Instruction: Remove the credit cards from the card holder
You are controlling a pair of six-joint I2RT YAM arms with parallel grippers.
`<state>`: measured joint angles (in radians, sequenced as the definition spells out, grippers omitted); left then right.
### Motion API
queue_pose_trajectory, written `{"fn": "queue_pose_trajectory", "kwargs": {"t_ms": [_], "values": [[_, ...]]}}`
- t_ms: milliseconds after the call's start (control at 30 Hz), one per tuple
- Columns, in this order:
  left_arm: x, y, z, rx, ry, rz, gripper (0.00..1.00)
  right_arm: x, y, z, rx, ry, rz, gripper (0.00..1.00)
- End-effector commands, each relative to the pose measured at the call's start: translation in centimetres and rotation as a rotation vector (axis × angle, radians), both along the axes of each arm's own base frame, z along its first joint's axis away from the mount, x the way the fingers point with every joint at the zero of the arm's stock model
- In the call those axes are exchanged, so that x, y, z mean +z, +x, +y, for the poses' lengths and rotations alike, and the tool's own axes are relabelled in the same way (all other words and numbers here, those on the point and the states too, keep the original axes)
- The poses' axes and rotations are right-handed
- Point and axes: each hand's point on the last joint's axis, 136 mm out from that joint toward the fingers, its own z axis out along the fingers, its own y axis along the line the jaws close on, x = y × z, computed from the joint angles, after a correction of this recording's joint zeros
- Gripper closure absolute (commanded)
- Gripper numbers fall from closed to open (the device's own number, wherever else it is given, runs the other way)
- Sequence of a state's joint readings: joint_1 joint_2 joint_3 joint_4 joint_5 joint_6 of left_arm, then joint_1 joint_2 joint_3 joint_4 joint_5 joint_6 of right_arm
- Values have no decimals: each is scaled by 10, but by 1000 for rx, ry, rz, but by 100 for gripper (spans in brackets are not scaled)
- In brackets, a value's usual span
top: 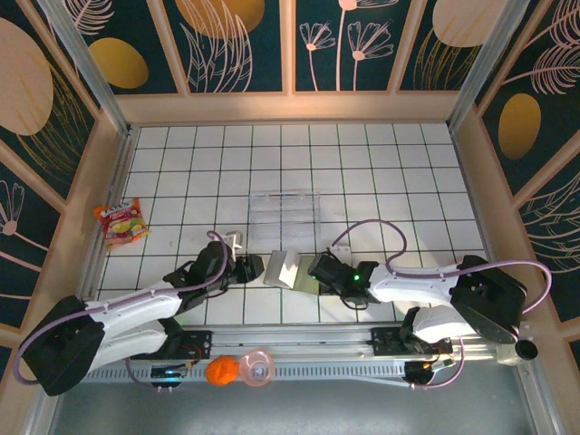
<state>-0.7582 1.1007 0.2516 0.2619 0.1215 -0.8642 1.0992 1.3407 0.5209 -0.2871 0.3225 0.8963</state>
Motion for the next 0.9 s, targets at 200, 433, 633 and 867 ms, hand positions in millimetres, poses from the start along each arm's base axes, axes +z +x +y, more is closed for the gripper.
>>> {"fn": "queue_pose_trajectory", "kwargs": {"t_ms": [200,433,633,867], "values": [[6,9,-28,-78,-21,-28,61,-9,21,6,40,8,-59,100],[3,9,-54,-148,-38,-18,65,-4,29,8,61,21,-70,97],[-5,1,-68,-195,-19,13,73,18,31,5,53,52,-110,67],[2,-7,-75,-220,-37,19,72,71,31,2,51,169,-209,51]]}}
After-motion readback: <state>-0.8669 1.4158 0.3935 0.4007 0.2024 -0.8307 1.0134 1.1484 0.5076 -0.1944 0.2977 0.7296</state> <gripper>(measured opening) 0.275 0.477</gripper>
